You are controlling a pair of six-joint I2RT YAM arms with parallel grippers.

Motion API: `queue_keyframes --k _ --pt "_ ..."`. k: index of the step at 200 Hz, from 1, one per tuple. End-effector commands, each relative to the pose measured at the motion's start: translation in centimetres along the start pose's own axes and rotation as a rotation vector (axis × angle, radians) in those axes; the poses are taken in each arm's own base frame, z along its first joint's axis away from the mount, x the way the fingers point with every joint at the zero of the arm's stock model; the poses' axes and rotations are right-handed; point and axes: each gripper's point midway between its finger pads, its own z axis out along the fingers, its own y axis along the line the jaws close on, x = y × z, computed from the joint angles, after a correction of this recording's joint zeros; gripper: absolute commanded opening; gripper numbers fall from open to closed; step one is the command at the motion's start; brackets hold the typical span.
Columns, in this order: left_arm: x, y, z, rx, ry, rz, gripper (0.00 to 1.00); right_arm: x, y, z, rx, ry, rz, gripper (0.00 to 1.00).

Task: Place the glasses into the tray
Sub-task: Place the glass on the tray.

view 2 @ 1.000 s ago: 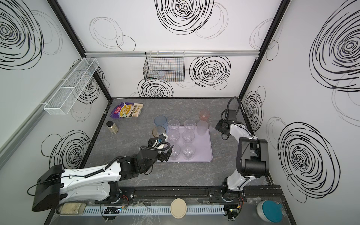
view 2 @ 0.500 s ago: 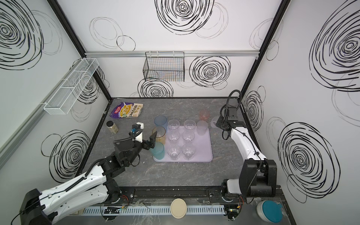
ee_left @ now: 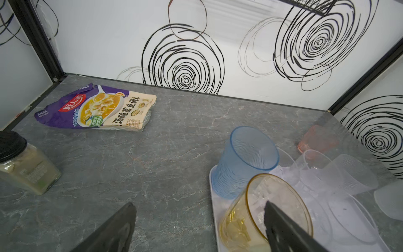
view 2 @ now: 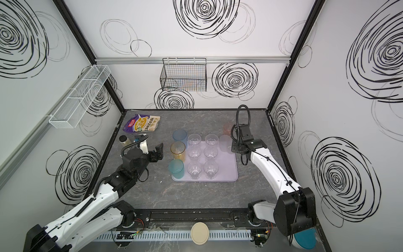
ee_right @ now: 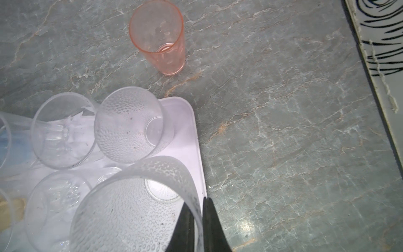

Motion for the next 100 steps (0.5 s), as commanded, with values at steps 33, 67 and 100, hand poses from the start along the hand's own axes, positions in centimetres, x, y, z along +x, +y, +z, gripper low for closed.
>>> queue_keyframes --k 33,67,100 --pt "-1.1 -0.2 0.2 0.0 -0.027 -0.039 0.94 2.9 3.8 2.8 -0.072 0.093 -0.017 0.09" --pt "-1.0 -0.1 0.2 -0.005 -0.023 -0.041 0.93 3.1 4.1 5.1 -0.054 0.121 -0.02 0.08" --pt "-1.0 -0.3 0.3 0.004 -0.026 -0.048 0.93 2.3 2.5 6.0 -0.003 0.116 -0.014 0.07"
